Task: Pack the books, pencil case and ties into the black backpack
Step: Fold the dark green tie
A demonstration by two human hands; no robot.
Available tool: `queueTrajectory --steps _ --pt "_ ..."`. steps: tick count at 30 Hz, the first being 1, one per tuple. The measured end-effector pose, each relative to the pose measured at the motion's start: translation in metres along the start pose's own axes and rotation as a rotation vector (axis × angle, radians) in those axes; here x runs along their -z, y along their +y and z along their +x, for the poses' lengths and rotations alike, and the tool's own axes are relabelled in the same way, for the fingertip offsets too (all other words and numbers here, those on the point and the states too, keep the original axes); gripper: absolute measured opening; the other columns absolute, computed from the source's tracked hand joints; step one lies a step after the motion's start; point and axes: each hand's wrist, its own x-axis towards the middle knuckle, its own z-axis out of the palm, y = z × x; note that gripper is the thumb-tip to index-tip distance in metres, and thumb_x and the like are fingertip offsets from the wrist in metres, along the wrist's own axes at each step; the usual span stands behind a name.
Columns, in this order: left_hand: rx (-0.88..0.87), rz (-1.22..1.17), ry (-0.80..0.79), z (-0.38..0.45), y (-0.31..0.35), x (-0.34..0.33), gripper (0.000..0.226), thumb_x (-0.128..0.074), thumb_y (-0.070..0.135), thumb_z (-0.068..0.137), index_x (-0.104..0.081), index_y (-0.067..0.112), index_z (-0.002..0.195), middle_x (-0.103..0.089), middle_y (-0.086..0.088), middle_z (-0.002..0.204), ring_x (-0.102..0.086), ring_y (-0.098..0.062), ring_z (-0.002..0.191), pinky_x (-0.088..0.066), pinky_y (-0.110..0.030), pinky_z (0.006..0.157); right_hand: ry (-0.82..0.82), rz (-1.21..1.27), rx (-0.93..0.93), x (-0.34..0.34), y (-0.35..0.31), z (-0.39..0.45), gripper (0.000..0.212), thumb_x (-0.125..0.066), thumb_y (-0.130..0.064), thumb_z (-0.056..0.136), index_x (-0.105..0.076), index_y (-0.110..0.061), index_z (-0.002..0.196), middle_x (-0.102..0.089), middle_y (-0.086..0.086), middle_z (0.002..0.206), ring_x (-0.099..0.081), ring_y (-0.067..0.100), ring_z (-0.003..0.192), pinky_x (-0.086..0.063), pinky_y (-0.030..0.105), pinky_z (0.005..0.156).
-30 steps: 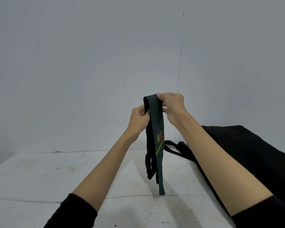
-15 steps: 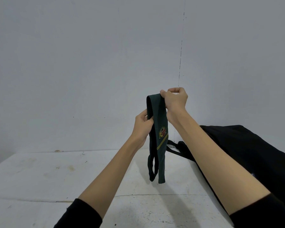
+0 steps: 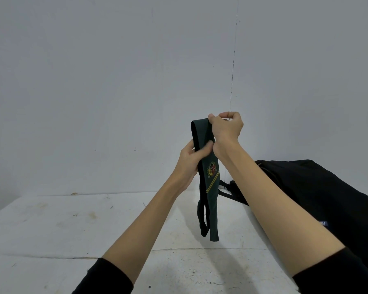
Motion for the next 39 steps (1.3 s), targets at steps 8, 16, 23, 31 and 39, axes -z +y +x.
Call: queueTrajectory --steps 8,16,23,31,39 --pt "0.042 0.275 0.083 0.001 -0.004 0.001 0.016 -0.053 0.011 0.095 -0.052 0.017 0.11 -0.062 0.001 0.108 -0.06 -0.022 0.104 -0.052 -0.029 0.086 -0.04 0.005 -0.014 0.001 -0.004 0.004 0.024 -0.064 -0.004 0.085 -0.045 -0.019 0.08 -0.054 0.008 0.099 -0.053 0.019 0.082 -0.05 0.029 0.065" --pt "0.084 0.259 -0.012 -0.004 -0.006 0.008 0.022 -0.05 0.014 0.097 -0.053 0.011 0.118 -0.068 0.0 0.103 -0.065 -0.017 0.095 -0.055 -0.03 0.085 -0.18 -0.046 0.027 0.009 -0.015 0.011 0.02 -0.066 -0.006 0.083 -0.049 -0.015 0.078 -0.057 0.007 0.096 -0.055 0.021 0.09 -0.051 0.038 0.086" --pt "0.103 0.201 -0.031 0.0 -0.001 0.019 0.013 -0.051 0.013 0.096 -0.057 0.017 0.107 -0.071 0.004 0.095 -0.067 -0.013 0.089 -0.055 -0.025 0.078 -0.58 -0.411 -0.014 0.044 0.004 0.017 0.06 -0.059 -0.06 0.079 -0.055 -0.016 0.119 -0.061 -0.003 0.115 -0.056 0.019 0.107 -0.045 0.034 0.085" --pt "0.183 0.188 -0.121 -0.007 -0.018 0.02 0.024 -0.056 0.016 0.094 -0.055 0.011 0.117 -0.07 -0.002 0.102 -0.066 -0.019 0.096 -0.054 -0.031 0.086 -0.619 -0.253 0.004 0.035 0.012 0.014 0.024 -0.059 -0.018 0.092 -0.063 -0.001 0.109 -0.069 0.016 0.106 -0.065 0.027 0.098 -0.054 0.039 0.089" --pt "0.371 0.234 -0.167 -0.024 -0.055 0.045 0.019 -0.06 0.015 0.091 -0.059 0.024 0.108 -0.068 -0.001 0.115 -0.063 -0.02 0.106 -0.052 -0.036 0.091 -0.562 -0.122 0.003 0.024 0.001 0.01 0.015 -0.056 -0.013 0.093 -0.063 -0.002 0.102 -0.067 0.017 0.102 -0.065 0.027 0.091 -0.053 0.043 0.092"
